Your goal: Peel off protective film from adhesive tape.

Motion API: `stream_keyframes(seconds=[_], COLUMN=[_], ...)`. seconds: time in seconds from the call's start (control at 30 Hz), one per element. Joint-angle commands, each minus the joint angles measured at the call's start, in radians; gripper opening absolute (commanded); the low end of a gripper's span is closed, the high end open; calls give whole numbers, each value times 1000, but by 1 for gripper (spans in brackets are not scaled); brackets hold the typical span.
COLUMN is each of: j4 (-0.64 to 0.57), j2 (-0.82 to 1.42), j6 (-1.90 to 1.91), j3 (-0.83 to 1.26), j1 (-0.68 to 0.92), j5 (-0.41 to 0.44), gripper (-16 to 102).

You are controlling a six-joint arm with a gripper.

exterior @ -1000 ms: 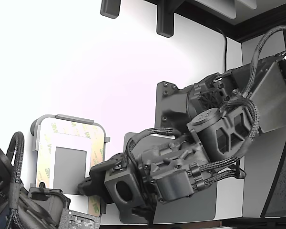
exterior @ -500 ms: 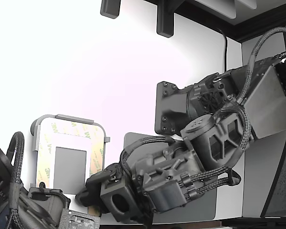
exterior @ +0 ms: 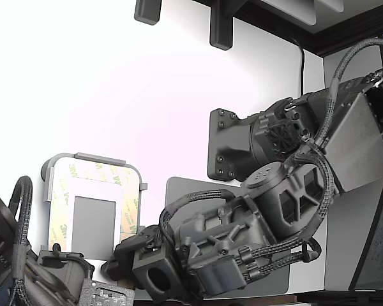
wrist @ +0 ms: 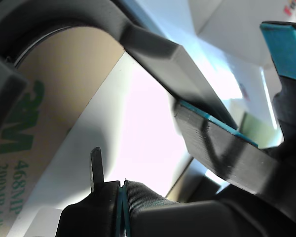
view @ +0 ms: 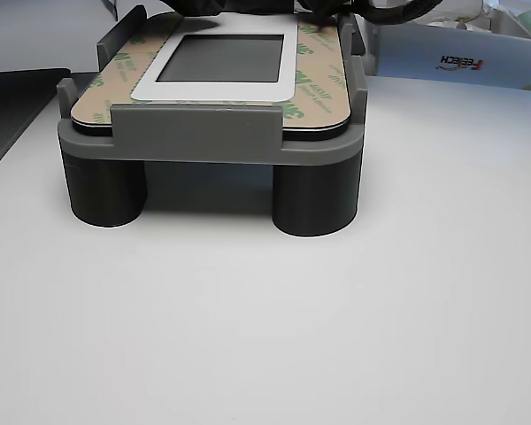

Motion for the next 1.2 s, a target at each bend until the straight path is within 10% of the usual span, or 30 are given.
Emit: stream_keyframes(seconds=[0.0, 1.17], j4=[11, 72], j2=[17, -14], j6=[2, 5], j3=[-37, -83], j1=[-5, 21], j5=[9, 31], gripper=[-11, -11])
